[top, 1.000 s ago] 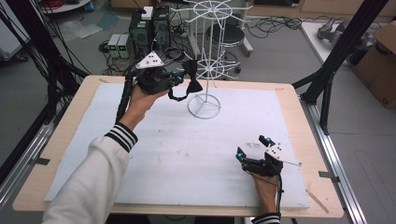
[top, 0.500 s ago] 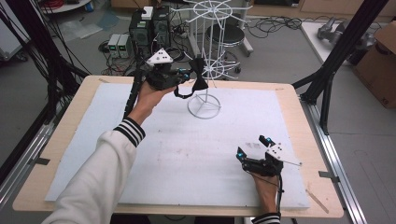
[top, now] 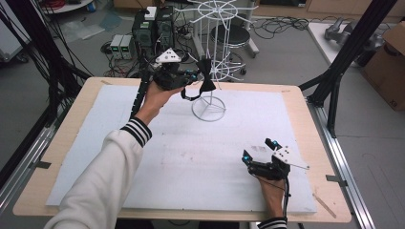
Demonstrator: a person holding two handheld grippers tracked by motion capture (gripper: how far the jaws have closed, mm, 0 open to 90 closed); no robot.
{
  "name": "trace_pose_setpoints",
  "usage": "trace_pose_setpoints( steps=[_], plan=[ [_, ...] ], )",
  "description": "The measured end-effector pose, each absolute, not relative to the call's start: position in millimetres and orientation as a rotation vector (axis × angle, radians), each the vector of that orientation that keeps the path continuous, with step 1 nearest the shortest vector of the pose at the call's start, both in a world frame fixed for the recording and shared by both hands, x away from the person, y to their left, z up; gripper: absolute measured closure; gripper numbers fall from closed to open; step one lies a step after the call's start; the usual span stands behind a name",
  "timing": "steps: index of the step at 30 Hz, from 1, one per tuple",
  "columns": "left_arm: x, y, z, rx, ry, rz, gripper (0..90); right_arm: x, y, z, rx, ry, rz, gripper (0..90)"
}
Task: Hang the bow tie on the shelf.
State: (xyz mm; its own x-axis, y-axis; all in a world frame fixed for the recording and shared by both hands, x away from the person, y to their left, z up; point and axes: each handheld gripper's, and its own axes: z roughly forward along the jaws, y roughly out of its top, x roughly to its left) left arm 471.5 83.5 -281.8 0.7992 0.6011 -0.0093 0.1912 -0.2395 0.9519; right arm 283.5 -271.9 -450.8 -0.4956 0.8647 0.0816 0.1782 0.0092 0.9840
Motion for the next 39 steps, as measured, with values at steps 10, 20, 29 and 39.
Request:
trace_pose_setpoints(
  steps=[10, 20, 29, 39],
  plan=[
    [472, 87, -280, 1.780, 0.652, 0.410, 84.5, 284, -272, -451, 1.068, 1.716, 1.525, 0.6],
    [471, 86, -280, 1.772, 0.697, 0.390, 47.4, 283, -271, -451, 1.077, 1.716, 1.524, 0.6],
    [459, 95, -269, 1.730, 0.645, 0.424, 14.4, 285, -272, -451, 1.081, 1.724, 1.519, 0.6],
    [419, 160, -288, 1.730, 0.599, 0.526, 13.1, 286, -268, -450, 1.073, 1.757, 1.482, 0.6]
  ],
)
